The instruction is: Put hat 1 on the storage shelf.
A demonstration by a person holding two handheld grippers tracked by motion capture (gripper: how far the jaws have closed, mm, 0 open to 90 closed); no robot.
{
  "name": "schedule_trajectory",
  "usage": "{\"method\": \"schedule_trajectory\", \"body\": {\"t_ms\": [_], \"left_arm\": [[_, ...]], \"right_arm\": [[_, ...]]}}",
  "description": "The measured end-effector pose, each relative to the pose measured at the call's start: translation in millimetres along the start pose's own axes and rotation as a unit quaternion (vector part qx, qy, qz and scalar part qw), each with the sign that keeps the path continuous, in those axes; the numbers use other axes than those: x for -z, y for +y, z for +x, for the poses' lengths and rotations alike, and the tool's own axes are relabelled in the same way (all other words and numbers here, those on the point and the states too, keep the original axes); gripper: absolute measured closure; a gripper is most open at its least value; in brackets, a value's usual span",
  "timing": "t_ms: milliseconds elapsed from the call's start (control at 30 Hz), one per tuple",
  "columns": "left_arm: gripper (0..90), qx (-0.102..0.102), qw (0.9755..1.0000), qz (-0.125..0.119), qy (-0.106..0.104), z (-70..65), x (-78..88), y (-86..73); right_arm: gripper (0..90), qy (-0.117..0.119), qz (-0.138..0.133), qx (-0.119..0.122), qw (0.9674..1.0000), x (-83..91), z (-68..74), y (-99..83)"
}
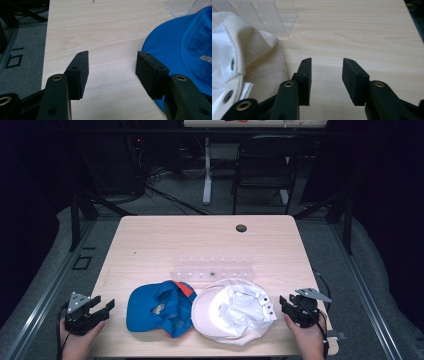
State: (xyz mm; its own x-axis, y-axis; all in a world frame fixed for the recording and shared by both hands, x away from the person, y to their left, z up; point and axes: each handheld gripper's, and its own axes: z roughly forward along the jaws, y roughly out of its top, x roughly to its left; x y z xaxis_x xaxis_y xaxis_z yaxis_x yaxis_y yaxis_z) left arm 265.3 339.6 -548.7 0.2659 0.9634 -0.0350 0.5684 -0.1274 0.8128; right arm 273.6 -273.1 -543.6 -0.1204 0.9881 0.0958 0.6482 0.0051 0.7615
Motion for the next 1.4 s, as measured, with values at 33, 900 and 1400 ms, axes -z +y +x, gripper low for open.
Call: {"method": "schedule_trajectory", "body": {"t_ms": [33, 900, 1400], "left_arm": [[46.7, 0.003, 1.0000, -0.003, 0.000, -0.6, 1.5, 0.4], [55.1, -0.019, 0.9993, 0.031, 0.006, -7.6, 2.8, 2.4], [55.6, -0.008, 0.9995, 0.029, 0.001, -7.3, 4.0, 2.3]], "right_arm": [[61.8, 0.002, 0.006, -0.002, 1.0000, 0.5, 1.1, 0.0], [60.5, 0.062, 0.069, 0.016, 0.9955, 30.5, 15.3, 38.3], [58.3, 0.120, 0.140, 0.001, 0.9829, 40.2, 17.3, 54.7]]}}
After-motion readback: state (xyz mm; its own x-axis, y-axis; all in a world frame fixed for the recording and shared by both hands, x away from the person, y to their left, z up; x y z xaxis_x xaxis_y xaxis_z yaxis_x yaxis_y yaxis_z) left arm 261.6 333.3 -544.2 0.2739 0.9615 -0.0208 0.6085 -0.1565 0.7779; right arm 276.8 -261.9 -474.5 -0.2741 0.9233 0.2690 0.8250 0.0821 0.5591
